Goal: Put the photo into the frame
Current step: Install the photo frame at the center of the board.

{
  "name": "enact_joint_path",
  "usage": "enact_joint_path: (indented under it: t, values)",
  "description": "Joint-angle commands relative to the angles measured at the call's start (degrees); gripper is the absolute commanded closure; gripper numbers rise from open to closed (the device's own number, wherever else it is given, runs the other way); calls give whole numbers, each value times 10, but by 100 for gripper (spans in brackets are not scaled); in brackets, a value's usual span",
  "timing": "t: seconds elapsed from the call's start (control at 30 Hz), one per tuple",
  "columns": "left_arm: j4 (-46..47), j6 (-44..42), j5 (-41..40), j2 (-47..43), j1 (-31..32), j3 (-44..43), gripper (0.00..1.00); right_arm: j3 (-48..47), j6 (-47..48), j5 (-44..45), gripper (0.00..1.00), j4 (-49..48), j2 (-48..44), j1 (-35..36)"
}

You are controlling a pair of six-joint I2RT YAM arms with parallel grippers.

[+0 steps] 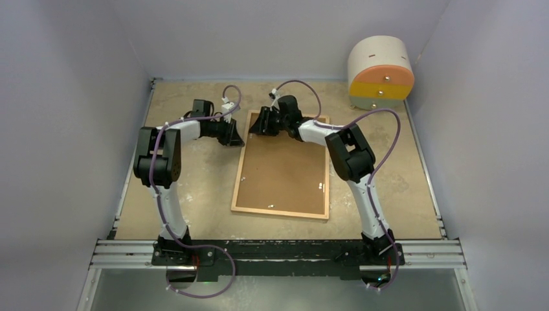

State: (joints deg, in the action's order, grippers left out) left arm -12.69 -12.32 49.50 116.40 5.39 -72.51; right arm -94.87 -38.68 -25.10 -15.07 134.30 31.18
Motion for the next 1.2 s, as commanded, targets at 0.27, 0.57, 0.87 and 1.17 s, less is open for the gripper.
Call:
enact_joint_path:
  t: [0.27,0.57,0.87,1.17]
  values:
    - [21,-6,-6,8,6,26,89,-26,-10,-29,54,48,18,15]
    - [19,-16,-5,1,7,32,89,-45,-25,-19,55,55,36,29]
    - [19,-23,-2,1,7,35,90,-50,-50,-13,58,51,45,31]
    - [19,-27,0,-1,7,36,90,44,-81,25,59,22,-12,33]
